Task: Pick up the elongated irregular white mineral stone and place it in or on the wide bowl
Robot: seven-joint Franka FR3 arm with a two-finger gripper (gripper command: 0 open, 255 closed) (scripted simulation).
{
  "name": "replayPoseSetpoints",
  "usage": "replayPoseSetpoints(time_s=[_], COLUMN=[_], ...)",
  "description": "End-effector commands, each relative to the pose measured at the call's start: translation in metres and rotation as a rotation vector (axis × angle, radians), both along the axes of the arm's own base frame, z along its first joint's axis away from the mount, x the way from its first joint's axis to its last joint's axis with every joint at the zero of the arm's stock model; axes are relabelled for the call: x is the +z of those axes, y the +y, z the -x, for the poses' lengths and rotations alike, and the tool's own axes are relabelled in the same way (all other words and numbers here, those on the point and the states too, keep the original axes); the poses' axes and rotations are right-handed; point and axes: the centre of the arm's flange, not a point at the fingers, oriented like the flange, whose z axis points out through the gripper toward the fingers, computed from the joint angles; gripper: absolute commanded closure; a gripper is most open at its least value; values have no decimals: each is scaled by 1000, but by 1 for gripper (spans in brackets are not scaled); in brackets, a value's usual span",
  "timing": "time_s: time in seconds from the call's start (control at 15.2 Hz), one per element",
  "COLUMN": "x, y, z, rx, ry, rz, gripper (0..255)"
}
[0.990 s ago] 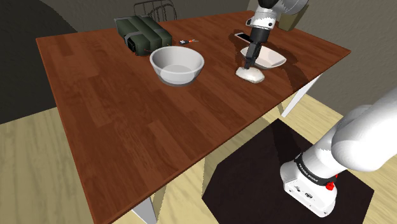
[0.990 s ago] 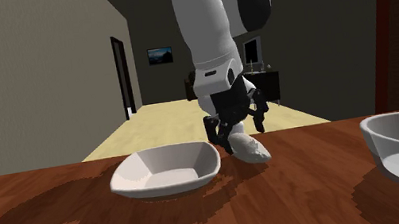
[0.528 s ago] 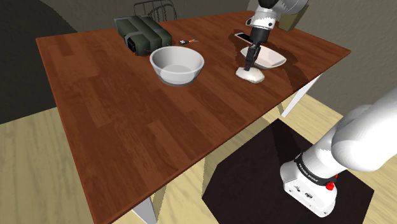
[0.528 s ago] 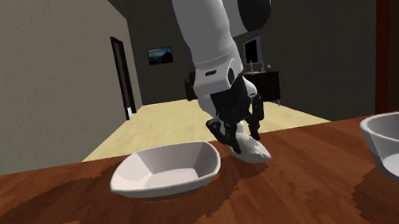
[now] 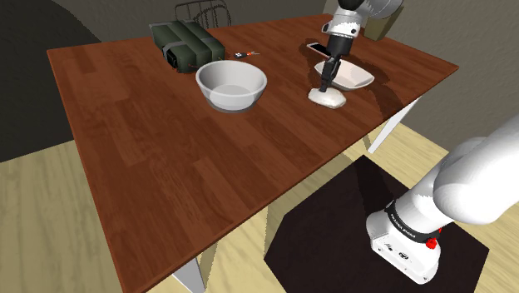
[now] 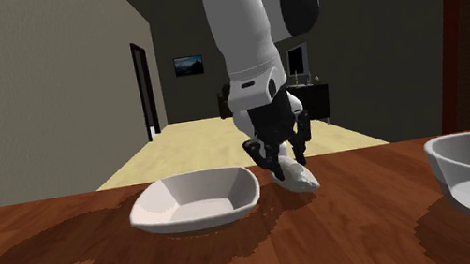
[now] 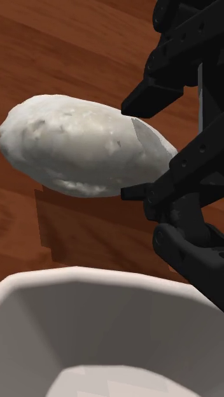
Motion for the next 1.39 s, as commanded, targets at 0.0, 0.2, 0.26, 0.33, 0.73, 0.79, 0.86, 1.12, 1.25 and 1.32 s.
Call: replayPoseSetpoints(time_s=[0.0, 0.2, 0.26, 0.33, 0.73, 0.79, 0.86, 1.12, 1.25, 1.32], x=[2, 18, 24, 29, 31, 29, 27, 13, 2, -3], y=[0, 0, 0, 0, -4, -4, -5, -2, 0, 1], z=[1, 1, 1, 1, 34, 50, 67, 92, 93, 93], rx=[0, 0, 0, 0, -83, -124, -166, -226, -226, -226], ry=[8, 8, 8, 8, -31, -50, -69, -96, -96, -96], rz=[0, 0, 0, 0, 36, 54, 71, 97, 97, 97], gripper=[255, 255, 255, 255, 0, 0, 0, 0, 0, 0])
